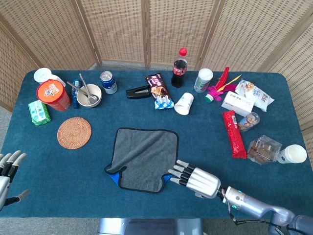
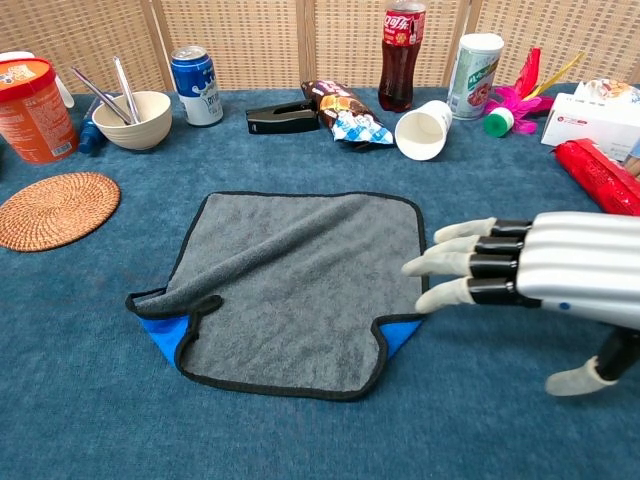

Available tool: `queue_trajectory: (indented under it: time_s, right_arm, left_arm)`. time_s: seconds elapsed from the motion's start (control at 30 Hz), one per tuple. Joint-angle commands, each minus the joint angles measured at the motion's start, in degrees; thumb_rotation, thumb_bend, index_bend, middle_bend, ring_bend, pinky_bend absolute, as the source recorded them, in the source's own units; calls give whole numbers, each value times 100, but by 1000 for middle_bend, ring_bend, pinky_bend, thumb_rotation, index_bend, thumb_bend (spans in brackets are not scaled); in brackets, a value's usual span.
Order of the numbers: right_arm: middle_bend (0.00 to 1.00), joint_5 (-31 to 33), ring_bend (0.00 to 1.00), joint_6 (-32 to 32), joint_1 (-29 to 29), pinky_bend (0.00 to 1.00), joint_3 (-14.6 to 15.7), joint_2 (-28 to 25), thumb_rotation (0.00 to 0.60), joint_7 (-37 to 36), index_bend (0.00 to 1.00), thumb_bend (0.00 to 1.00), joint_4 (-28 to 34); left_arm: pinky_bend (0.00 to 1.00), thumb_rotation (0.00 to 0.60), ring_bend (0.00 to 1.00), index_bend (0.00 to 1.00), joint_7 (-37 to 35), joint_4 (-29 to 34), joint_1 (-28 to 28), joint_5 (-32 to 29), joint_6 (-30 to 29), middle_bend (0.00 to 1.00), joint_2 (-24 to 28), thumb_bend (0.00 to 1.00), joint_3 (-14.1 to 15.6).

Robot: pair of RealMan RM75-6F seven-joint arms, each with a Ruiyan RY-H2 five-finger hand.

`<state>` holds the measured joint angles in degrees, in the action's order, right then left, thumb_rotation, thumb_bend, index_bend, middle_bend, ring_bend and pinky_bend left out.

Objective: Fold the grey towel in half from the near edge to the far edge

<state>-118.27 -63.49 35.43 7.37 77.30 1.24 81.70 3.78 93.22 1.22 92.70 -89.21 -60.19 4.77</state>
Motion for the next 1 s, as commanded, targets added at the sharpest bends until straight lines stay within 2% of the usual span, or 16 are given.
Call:
queue_trajectory:
  time_s: [0.03, 0.33, 0.63, 1.0]
  right_arm:
    - [0, 55, 0, 70, 63, 0, -28, 84, 600, 51, 145, 0, 1]
    - [0, 288, 0, 317, 304, 0, -179, 560, 600, 86, 151, 0, -232]
    - [0, 309, 0, 318, 504, 0, -133, 840, 600, -5, 166, 0, -541]
    - [0, 346, 0, 253, 666, 0, -98, 1023, 600, 8, 171, 0, -576]
  left_arm:
    - [0, 600, 0, 22, -4, -9, 8, 2, -5, 0, -1, 197, -2]
    - [0, 600, 0, 21, 60, 30, -24, 4, 89, 0, -51, 196, -10]
    - [0, 600, 0, 22, 111, 71, 16, -37, 69, 0, -29, 196, -17]
    - [0, 600, 0, 22, 129, 81, 58, -42, 37, 0, -50, 197, -23]
